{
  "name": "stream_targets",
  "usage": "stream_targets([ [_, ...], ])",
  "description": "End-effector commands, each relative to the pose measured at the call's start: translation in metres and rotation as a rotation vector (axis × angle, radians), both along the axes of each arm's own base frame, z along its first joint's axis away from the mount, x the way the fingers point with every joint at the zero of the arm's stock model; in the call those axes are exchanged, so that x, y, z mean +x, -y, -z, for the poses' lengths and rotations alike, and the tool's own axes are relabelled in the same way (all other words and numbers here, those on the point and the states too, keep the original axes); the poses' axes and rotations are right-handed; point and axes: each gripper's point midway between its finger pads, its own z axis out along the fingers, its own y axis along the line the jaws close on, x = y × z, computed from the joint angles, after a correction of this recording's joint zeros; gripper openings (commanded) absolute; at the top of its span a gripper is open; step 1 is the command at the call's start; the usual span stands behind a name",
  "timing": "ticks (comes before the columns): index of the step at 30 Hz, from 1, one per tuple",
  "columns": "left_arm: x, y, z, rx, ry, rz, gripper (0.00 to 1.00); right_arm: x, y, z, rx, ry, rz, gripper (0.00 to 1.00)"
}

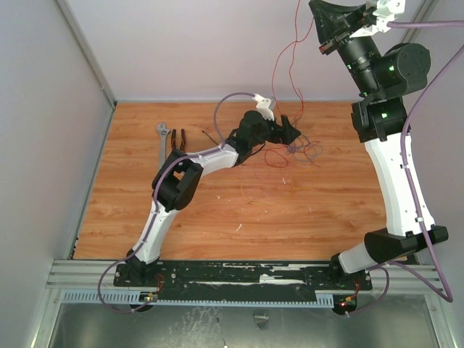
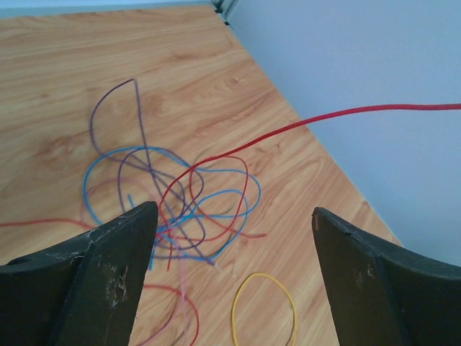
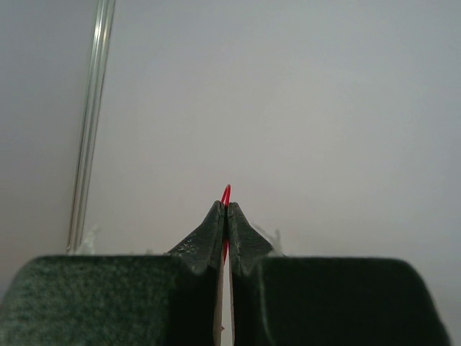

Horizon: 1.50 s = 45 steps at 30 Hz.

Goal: Zip-tie the wires
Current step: Pick up the cable at the center of the board.

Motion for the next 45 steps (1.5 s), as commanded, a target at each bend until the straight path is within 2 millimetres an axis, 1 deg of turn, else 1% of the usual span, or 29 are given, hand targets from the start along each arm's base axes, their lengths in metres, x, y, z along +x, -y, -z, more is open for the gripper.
stream_targets([
  [1, -0.001, 0.027, -0.003, -0.017, 0.019, 0.048, 0.91, -0.014, 0.012, -0.012, 0.042, 0.009, 0.042, 0.00],
  [3, 0.008, 0.035, -0.001, 0.010, 0.030, 0.030, 0.87, -0.015, 0.016, -0.014, 0.054, 0.006, 0.056, 0.00],
  [5, 0.015, 0.039, 0.006, 0.016, 0.018, 0.015, 0.84, -0.019, 0.017, -0.015, 0.057, 0.005, 0.056, 0.00],
  [8, 0.028, 0.041, 0.017, 0.017, 0.011, -0.027, 0.80, -0.029, 0.018, -0.016, 0.060, 0.008, 0.043, 0.00],
  [11, 0.036, 0.045, 0.021, 0.018, 0.021, -0.039, 0.74, -0.038, 0.021, -0.017, 0.063, 0.012, 0.041, 0.00],
  [13, 0.037, 0.050, 0.021, 0.010, 0.022, -0.025, 0.62, -0.044, 0.024, -0.018, 0.065, 0.021, 0.051, 0.00],
  [16, 0.039, 0.052, 0.022, 0.006, 0.029, -0.019, 0.43, -0.044, 0.032, -0.019, 0.080, 0.006, 0.091, 0.00],
  [18, 0.040, 0.051, 0.019, 0.009, 0.040, -0.026, 0.29, -0.037, 0.044, -0.018, 0.102, -0.032, 0.156, 0.00],
  [20, 0.044, 0.046, 0.010, 0.002, 0.053, -0.038, 0.16, -0.032, 0.061, -0.016, 0.127, -0.069, 0.240, 0.00],
  [22, 0.049, 0.039, -0.009, -0.017, 0.078, -0.056, 0.05, -0.027, 0.079, -0.010, 0.143, -0.094, 0.328, 0.00],
  [24, 0.057, 0.028, -0.038, -0.052, 0.115, -0.076, 0.00, -0.026, 0.097, -0.004, 0.165, -0.119, 0.415, 0.00],
  [28, 0.072, 0.006, -0.117, -0.143, 0.207, -0.101, 0.00, -0.020, 0.123, 0.017, 0.183, -0.183, 0.554, 0.00],
  [29, 0.074, 0.000, -0.143, -0.172, 0.243, -0.106, 0.00, -0.019, 0.127, 0.023, 0.185, -0.199, 0.579, 0.00],
  [32, 0.074, -0.021, -0.204, -0.235, 0.327, -0.134, 0.00, -0.016, 0.136, 0.039, 0.185, -0.233, 0.629, 0.00],
  [34, 0.075, -0.039, -0.239, -0.264, 0.379, -0.157, 0.00, -0.012, 0.141, 0.054, 0.182, -0.268, 0.661, 0.00],
  [36, 0.073, -0.057, -0.268, -0.266, 0.422, -0.184, 0.00, -0.009, 0.147, 0.067, 0.180, -0.297, 0.697, 0.00],
  [38, 0.071, -0.075, -0.285, -0.236, 0.449, -0.221, 0.00, -0.004, 0.151, 0.082, 0.170, -0.325, 0.723, 0.00],
  [40, 0.068, -0.094, -0.294, -0.177, 0.460, -0.258, 0.00, 0.001, 0.156, 0.100, 0.154, -0.365, 0.761, 0.00],
  [42, 0.065, -0.117, -0.289, -0.090, 0.445, -0.323, 0.00, 0.007, 0.162, 0.119, 0.127, -0.416, 0.800, 0.00],
  [45, 0.053, -0.151, -0.259, 0.051, 0.390, -0.405, 0.00, 0.009, 0.169, 0.144, 0.090, -0.488, 0.854, 0.00],
])
